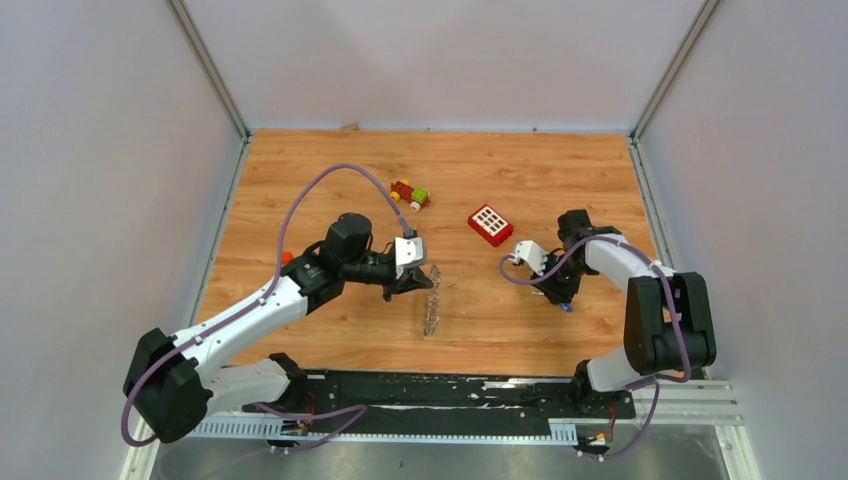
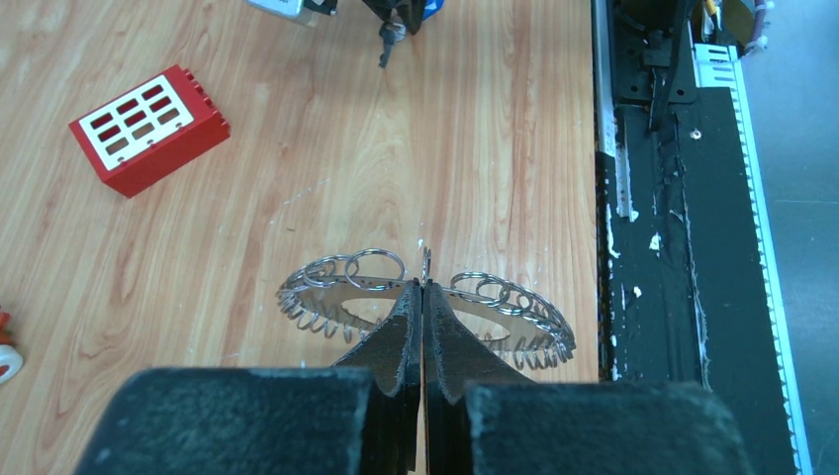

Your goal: Put the keys on the keyring

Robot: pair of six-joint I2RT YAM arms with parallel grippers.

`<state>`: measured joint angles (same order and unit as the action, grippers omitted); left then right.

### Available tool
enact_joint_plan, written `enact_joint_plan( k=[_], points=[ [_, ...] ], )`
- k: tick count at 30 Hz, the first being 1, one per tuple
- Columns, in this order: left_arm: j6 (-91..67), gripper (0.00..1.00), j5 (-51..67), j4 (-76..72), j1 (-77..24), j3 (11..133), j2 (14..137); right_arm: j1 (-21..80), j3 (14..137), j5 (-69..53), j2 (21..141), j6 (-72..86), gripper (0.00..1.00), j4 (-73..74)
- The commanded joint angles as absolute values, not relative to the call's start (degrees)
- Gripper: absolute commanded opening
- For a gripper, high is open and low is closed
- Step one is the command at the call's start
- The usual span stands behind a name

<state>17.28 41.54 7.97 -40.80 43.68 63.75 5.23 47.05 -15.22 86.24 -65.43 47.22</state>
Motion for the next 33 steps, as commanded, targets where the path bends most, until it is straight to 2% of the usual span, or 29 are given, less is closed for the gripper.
enact_joint_plan(
  k=[1, 6, 12, 20, 26, 33],
  points=[
    [18.7, 0.0, 43.0, 6.5, -41.0, 46.8, 62.8, 5.7, 45.3, -13.8, 85.0, -65.1, 0.29, 44.5],
    [18.8, 0.0, 43.1, 6.7, -41.0, 46.8, 62.7, 5.7, 47.2, -17.3, 85.7, -64.8, 0.1, 45.1],
    [19.0, 0.0, 42.9, 6.8, -41.0, 46.8, 62.4, 5.7, 52.2, -29.4, 88.0, -65.8, 0.07, 50.9],
    [19.1, 0.0, 43.1, 7.0, -41.0, 46.9, 62.7, 5.8, 59.2, -43.8, 93.8, -68.4, 0.1, 59.7],
    [19.2, 0.0, 43.2, 7.1, -41.0, 46.8, 62.5, 5.6, 58.4, -36.6, 96.3, -64.8, 0.17, 55.8],
    [19.2, 0.0, 43.5, 7.1, -41.0, 46.9, 62.6, 4.1, 55.1, -32.4, 92.3, -64.7, 0.28, 54.3]
  ],
)
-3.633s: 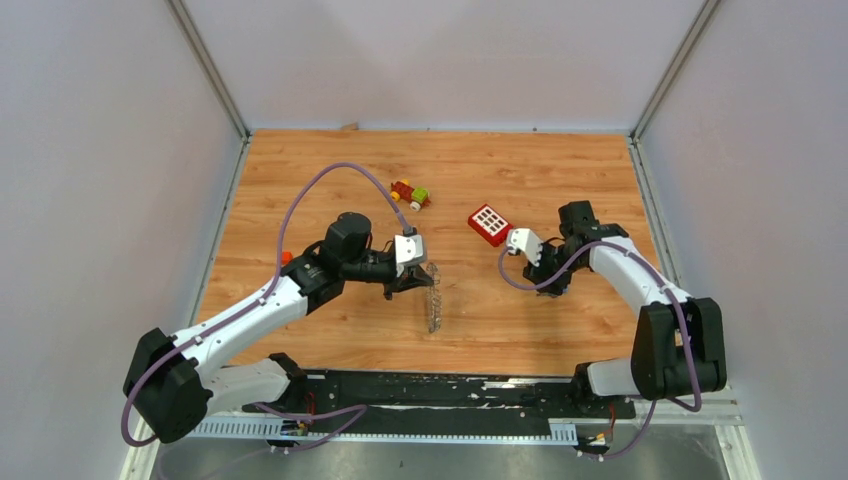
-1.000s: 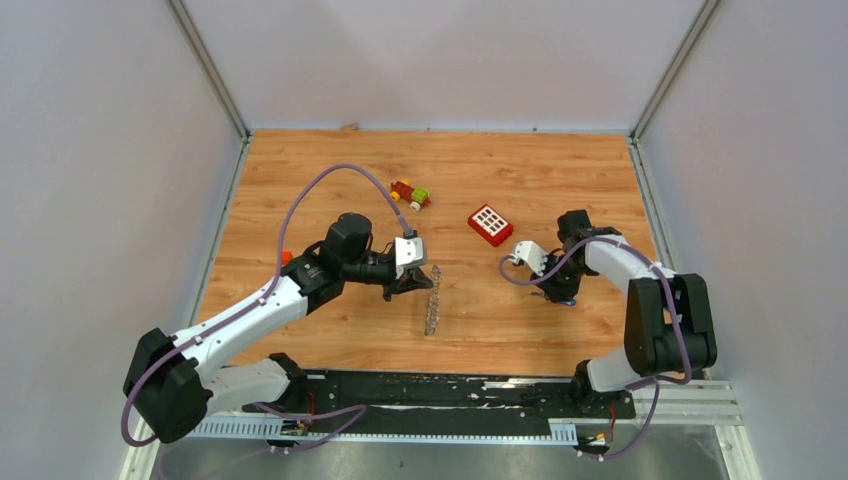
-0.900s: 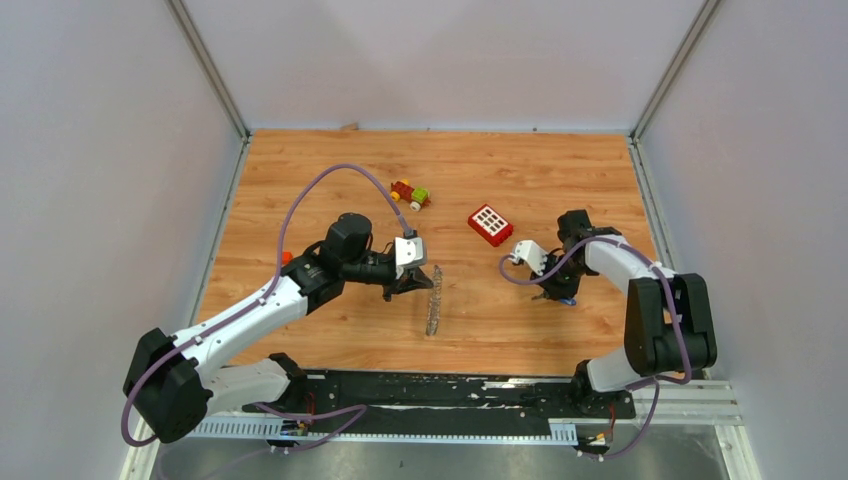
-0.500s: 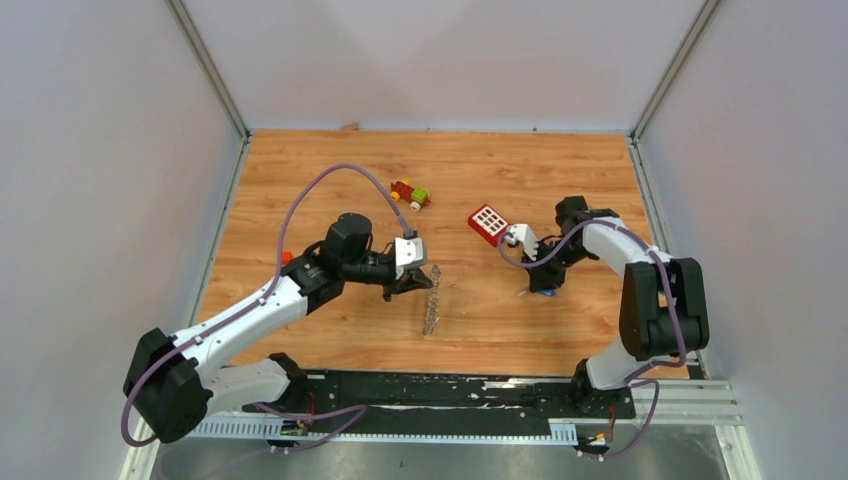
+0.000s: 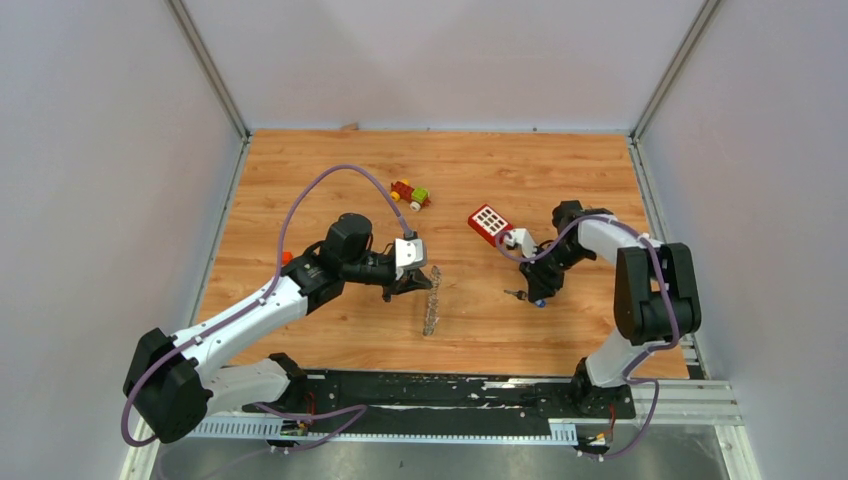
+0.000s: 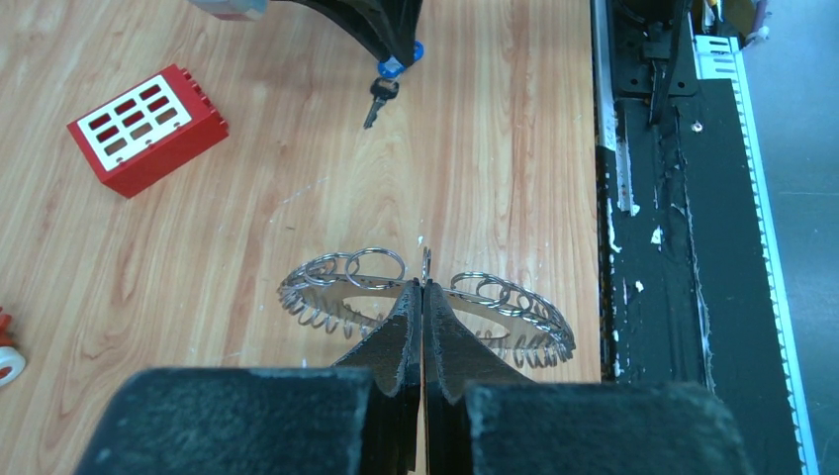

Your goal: Put the keys on the keyring

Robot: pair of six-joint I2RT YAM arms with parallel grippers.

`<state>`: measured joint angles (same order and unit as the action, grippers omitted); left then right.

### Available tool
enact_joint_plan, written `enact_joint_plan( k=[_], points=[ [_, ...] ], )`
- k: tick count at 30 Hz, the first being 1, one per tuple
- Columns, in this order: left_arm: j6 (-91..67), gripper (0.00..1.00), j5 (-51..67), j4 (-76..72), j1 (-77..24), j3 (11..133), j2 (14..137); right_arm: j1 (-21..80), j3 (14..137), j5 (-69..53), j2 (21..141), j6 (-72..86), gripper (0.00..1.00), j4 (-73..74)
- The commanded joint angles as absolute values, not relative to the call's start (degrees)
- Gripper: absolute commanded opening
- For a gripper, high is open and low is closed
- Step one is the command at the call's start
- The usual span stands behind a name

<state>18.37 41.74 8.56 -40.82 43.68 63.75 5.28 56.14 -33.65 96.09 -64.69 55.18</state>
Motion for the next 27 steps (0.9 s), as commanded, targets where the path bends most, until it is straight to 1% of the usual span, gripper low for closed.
enact_joint_plan(
  k=[1, 4, 8, 13, 17, 22, 27],
  points=[
    [19.2, 0.0, 43.5, 7.1, -41.0, 46.9, 62.6, 4.1, 54.9, -32.7, 91.5, -64.7, 0.3, 54.4],
    [19.3, 0.0, 43.6, 7.1, -41.0, 46.9, 62.6, 4.0, 54.7, -34.6, 90.0, -64.7, 0.37, 54.4],
    [19.4, 0.0, 43.4, 7.2, -41.0, 46.9, 62.6, 4.4, 53.7, -36.1, 88.2, -66.3, 0.41, 53.6],
    [19.8, 0.0, 43.1, 7.3, -41.0, 47.0, 62.7, 7.1, 48.8, -33.3, 82.7, -68.0, 0.45, 48.1],
    [20.1, 0.0, 42.9, 8.0, -41.0, 47.3, 62.7, 8.6, 44.5, -30.6, 78.5, -69.4, 0.53, 43.8],
    [20.3, 0.0, 43.0, 8.1, -41.0, 47.4, 62.7, 9.7, 39.3, -28.8, 74.8, -70.4, 0.53, 37.1],
    [20.4, 0.0, 43.5, 8.1, -41.0, 47.2, 62.9, 10.9, 38.6, -28.3, 75.9, -70.5, 0.49, 34.3]
  ],
)
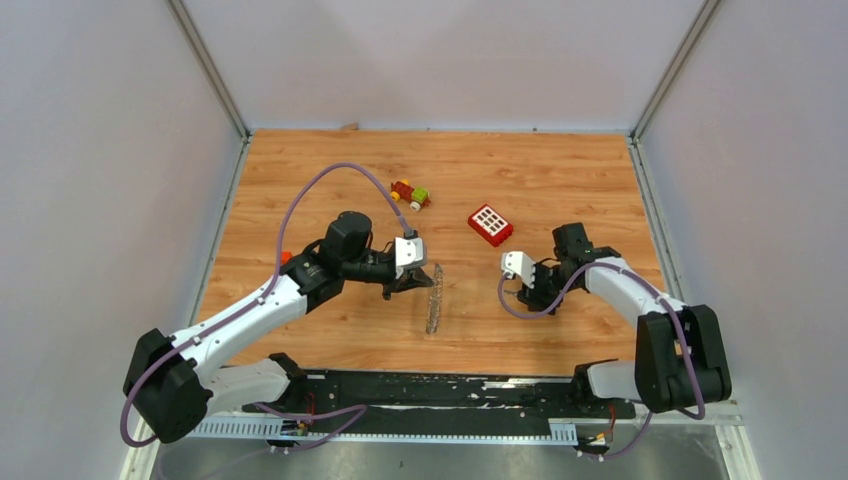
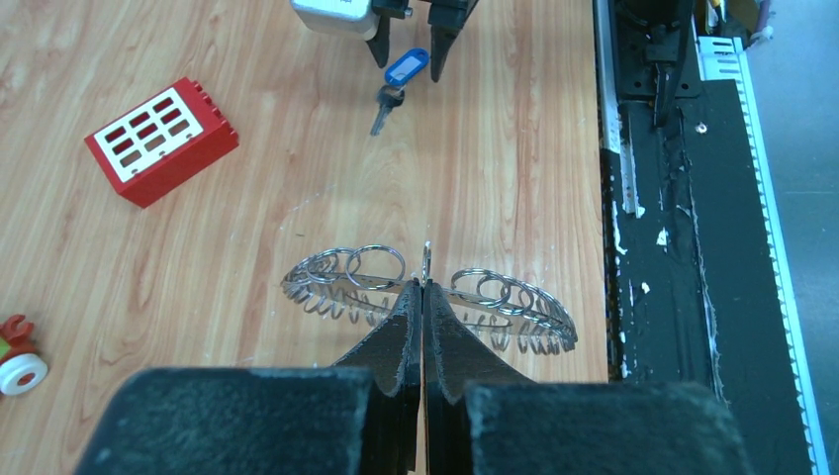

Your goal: Put the keys on the keyring

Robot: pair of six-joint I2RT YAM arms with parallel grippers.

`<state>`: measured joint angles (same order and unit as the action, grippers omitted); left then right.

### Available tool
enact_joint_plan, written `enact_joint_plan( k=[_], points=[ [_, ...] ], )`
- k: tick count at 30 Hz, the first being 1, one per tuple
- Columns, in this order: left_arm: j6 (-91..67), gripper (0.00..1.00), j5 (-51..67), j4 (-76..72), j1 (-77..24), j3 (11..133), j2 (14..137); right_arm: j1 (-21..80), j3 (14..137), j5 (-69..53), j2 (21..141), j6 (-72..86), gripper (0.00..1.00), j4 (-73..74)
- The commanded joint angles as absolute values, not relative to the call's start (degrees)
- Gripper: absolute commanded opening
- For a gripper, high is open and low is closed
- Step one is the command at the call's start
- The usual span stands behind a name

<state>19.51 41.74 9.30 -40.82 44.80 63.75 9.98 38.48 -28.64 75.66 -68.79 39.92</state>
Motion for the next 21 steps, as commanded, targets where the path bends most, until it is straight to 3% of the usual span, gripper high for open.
enact_joint_plan(
  k=[1, 11, 21],
  points=[
    [20.4, 0.0, 43.6, 8.0, -41.0, 47.2, 62.8, 11.0, 38.8, -28.4, 76.4, -70.5, 0.48, 34.2],
    [20.3, 0.0, 43.7, 7.7, -41.0, 47.0, 62.7, 13.0, 39.4, -26.1, 80.0, -70.9, 0.39, 33.2],
    [20.3, 0.0, 43.7, 7.7, -41.0, 46.9, 62.7, 13.0, 40.4, -25.2, 81.4, -71.0, 0.1, 33.7]
  ],
)
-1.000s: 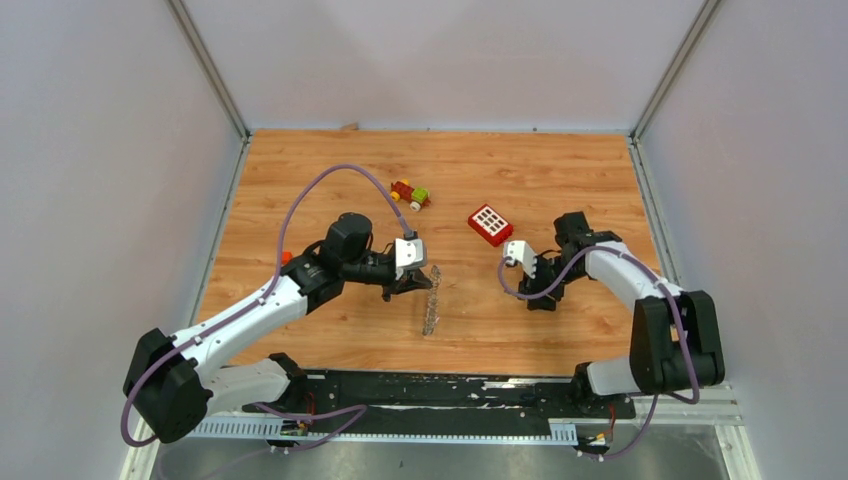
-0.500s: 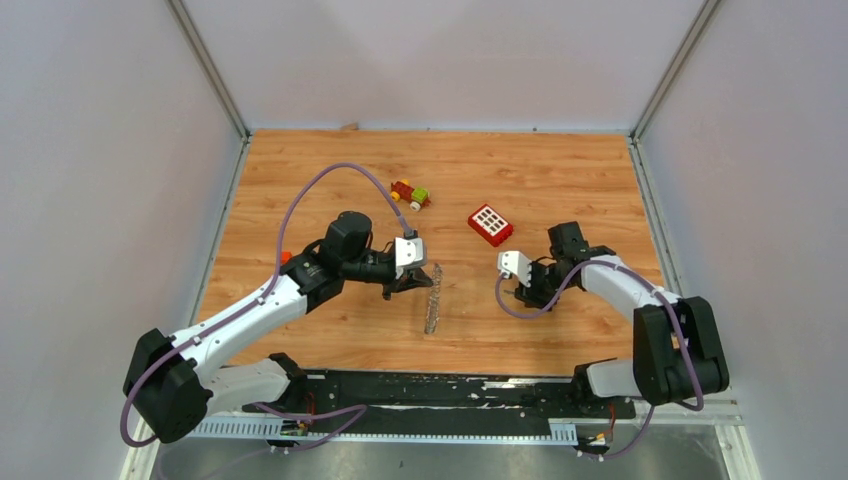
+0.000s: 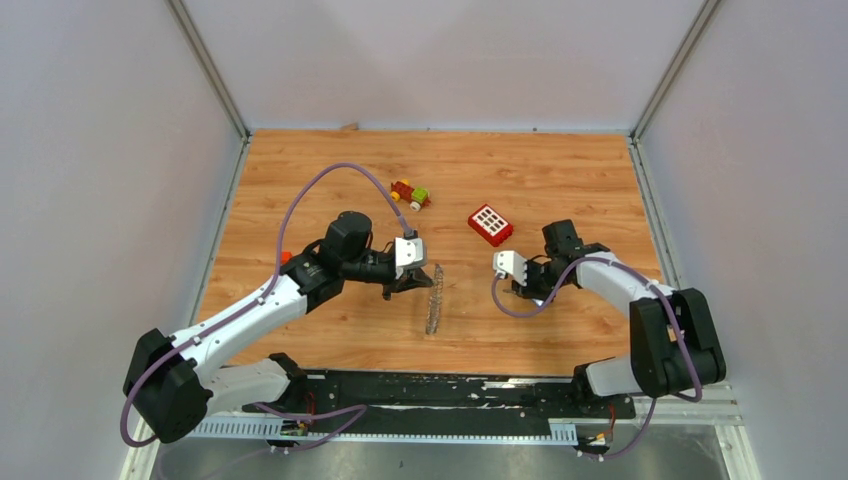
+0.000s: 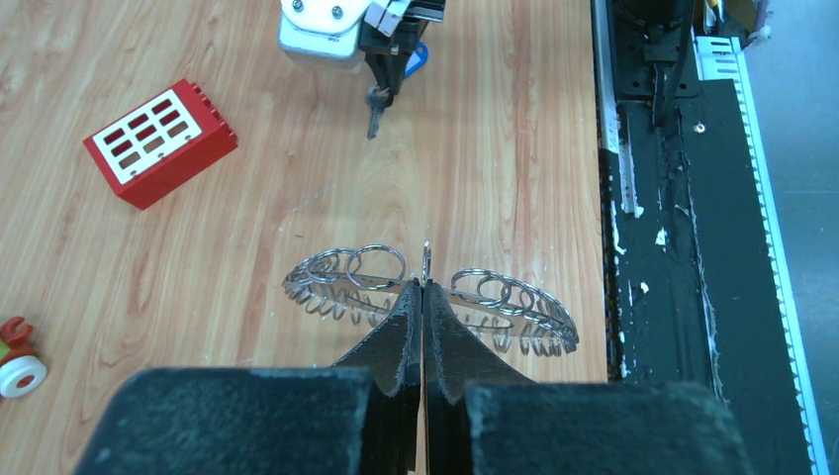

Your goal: Put the keys on the keyring

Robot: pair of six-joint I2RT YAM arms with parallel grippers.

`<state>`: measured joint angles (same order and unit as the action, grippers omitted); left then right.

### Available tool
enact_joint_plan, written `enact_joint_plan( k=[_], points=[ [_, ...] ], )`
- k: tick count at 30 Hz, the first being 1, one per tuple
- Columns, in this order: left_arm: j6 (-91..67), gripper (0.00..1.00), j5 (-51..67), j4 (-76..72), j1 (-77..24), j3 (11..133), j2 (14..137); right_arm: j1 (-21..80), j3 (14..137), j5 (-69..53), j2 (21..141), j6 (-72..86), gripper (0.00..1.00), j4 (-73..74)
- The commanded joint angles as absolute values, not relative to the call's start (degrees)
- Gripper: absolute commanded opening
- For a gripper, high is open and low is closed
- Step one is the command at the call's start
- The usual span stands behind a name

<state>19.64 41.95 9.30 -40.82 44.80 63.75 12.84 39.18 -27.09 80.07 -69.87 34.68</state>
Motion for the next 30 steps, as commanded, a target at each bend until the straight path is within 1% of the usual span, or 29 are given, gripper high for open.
enact_joint_plan(
  k=[1, 2, 6, 11, 20, 25, 30],
  points=[
    [20.2, 0.0, 43.7, 7.7, -41.0, 46.9, 62.7, 13.0, 40.8, -25.3, 81.3, -70.6, 0.07, 34.0],
    [20.2, 0.0, 43.8, 7.6, -41.0, 46.8, 62.7, 13.0, 41.2, -25.5, 81.3, -70.4, 0.06, 34.7],
    [20.1, 0.0, 43.9, 7.7, -41.0, 46.8, 62.6, 12.9, 43.4, -27.5, 82.0, -70.1, 0.04, 37.4],
    [20.2, 0.0, 44.0, 7.7, -41.0, 46.9, 62.4, 12.1, 47.3, -30.3, 86.1, -69.5, 0.04, 41.6],
    [20.1, 0.0, 44.5, 7.7, -41.1, 46.8, 62.4, 7.6, 54.7, -37.6, 91.3, -69.5, 0.03, 48.5],
    [20.1, 0.0, 44.6, 7.6, -41.0, 46.8, 62.5, 5.4, 56.9, -39.1, 94.5, -69.7, 0.08, 51.0],
    [20.1, 0.0, 44.6, 7.7, -41.0, 46.8, 62.6, 5.3, 55.7, -39.3, 93.4, -69.5, 0.13, 49.9]
  ],
)
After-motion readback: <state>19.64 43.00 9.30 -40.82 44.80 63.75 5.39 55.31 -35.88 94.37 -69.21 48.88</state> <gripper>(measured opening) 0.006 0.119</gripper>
